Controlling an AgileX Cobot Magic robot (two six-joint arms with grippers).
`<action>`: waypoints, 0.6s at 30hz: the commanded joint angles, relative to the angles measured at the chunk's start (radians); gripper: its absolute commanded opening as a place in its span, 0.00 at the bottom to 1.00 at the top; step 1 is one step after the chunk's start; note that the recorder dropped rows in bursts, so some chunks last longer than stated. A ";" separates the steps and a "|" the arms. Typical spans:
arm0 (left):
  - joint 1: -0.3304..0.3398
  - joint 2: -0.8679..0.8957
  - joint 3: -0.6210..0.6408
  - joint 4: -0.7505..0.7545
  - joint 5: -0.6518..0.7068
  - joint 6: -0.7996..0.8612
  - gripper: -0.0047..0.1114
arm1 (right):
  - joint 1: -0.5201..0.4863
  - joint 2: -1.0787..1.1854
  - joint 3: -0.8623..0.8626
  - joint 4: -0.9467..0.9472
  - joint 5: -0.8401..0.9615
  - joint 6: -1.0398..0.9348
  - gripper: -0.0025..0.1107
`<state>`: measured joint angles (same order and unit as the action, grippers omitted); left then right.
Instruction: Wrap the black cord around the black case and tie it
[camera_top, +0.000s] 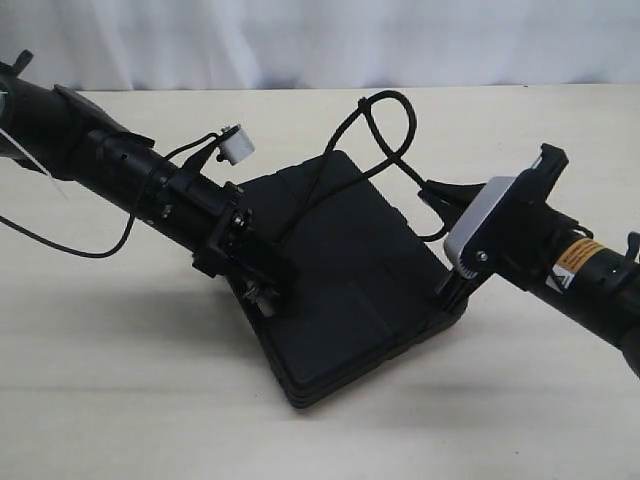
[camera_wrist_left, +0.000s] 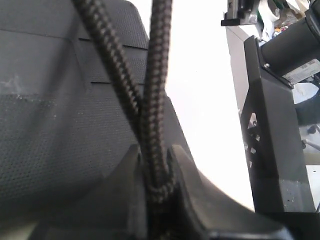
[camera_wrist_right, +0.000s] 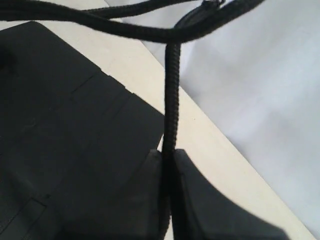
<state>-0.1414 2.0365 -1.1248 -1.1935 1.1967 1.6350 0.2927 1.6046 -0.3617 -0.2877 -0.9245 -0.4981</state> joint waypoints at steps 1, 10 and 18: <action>-0.004 0.001 -0.005 0.019 0.024 0.011 0.04 | -0.005 0.004 0.004 0.010 0.040 -0.038 0.06; 0.002 0.004 -0.005 0.083 0.024 0.044 0.04 | -0.005 0.004 0.019 0.014 0.090 -0.102 0.06; 0.066 0.030 -0.019 0.062 0.024 0.073 0.04 | -0.005 0.004 0.065 0.004 -0.011 -0.138 0.06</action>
<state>-0.0910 2.0603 -1.1268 -1.1061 1.2114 1.6899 0.2927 1.6046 -0.3048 -0.2779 -0.9061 -0.6257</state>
